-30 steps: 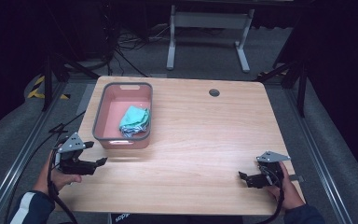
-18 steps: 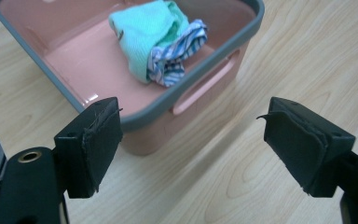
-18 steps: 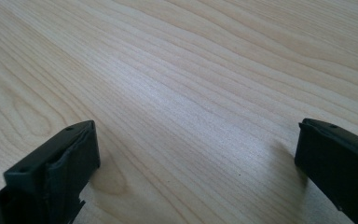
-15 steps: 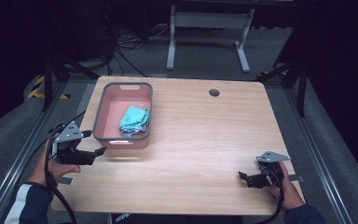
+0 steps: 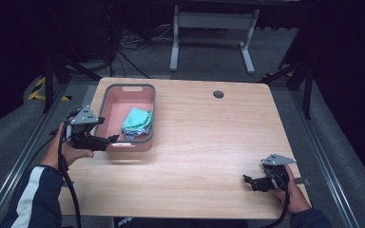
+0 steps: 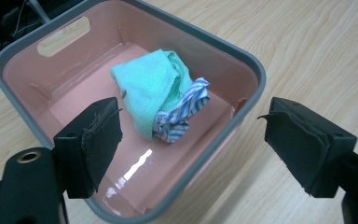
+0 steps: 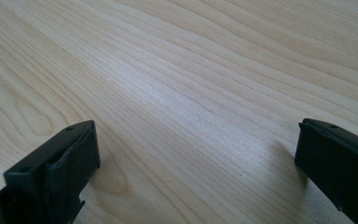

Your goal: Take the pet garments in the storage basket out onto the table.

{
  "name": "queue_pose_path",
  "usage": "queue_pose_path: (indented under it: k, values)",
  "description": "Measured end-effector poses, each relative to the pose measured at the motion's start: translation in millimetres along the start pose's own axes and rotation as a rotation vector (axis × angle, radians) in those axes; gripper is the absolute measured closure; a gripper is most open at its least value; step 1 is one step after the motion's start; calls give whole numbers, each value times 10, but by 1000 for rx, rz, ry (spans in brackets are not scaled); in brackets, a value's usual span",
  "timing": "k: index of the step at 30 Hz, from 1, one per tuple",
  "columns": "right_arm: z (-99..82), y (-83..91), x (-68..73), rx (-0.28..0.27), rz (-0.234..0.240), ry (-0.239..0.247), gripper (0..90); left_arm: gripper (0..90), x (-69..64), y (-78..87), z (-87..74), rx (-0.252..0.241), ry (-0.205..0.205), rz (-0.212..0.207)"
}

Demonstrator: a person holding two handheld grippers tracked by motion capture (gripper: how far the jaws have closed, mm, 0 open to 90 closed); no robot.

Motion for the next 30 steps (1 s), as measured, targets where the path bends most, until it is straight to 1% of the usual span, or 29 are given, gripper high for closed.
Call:
queue_pose_path:
  k: [1, 3, 4, 7, 9, 11, 13, 14, 16, 17, 18, 19, 20, 21, 22, 23, 24, 25, 26, 30]
  values:
    - [0, 0, 0, 0, 0, 1, 0, 188, -5, -30, 18, 6, 1, -5]
    - [0, 0, 0, 0, 0, 1, 1, 189, 4, -118, 58, 27, -5, 1]
    - [0, 0, 0, 0, 0, 1, 1, 188, 20, -148, 71, 37, -15, 3]
    - [0, 0, 0, 0, 0, 1, 1, 187, 45, -236, 114, 50, -12, -2]
    - [0, 0, 0, 0, 0, 1, 0, 185, 61, -305, 143, 67, -15, 11]
    - [0, 0, 0, 0, 0, 1, 0, 184, 67, -365, 171, 80, -13, 7]
    - [0, 0, 1, 0, 0, 1, 0, 184, 78, -447, 188, 108, -19, 26]
    - [0, 0, 0, 0, 0, 1, 1, 185, 75, -488, 199, 118, -11, 31]
    - [0, 0, 1, 0, 0, 1, 1, 188, 75, -567, 228, 127, -7, 34]
    - [0, 0, 0, 0, 0, 1, 1, 188, 69, -607, 235, 137, -6, 33]
    - [0, 0, 1, 0, 0, 1, 0, 189, 61, -662, 246, 146, 5, 24]
    - [0, 0, 0, 0, 0, 1, 0, 188, 68, -706, 251, 160, 1, 20]
    - [0, 0, 1, 0, 0, 1, 0, 188, 78, -754, 253, 170, -2, 29]
    - [0, 0, 1, 0, 0, 1, 1, 188, 79, -784, 251, 183, -3, 28]
    - [0, 0, 0, 0, 0, 1, 1, 187, 89, -832, 250, 202, -4, 35]
    - [0, 0, 1, 0, 0, 1, 1, 187, 89, -870, 251, 211, 6, 35]
    - [0, 0, 0, 0, 0, 1, 1, 188, 105, -902, 255, 220, 8, 43]
    - [0, 0, 0, 0, 0, 1, 0, 188, 103, -941, 257, 222, 21, 32]
    - [0, 0, 0, 0, 0, 1, 1, 190, 103, -941, 257, 222, 21, 32]
    - [0, 0, 1, 0, 1, 1, 0, 199, 152, -1116, 241, 274, 25, 41]
Point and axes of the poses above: each handheld gripper's, and its own axes: y roughly backward along the jaws, z roughly out of its top, x roughly to its left, the point moved 8 cm from there along -y, roughly forward along the jaws, and after that the axes turned 10 degrees about z, right-handed, at the moved point
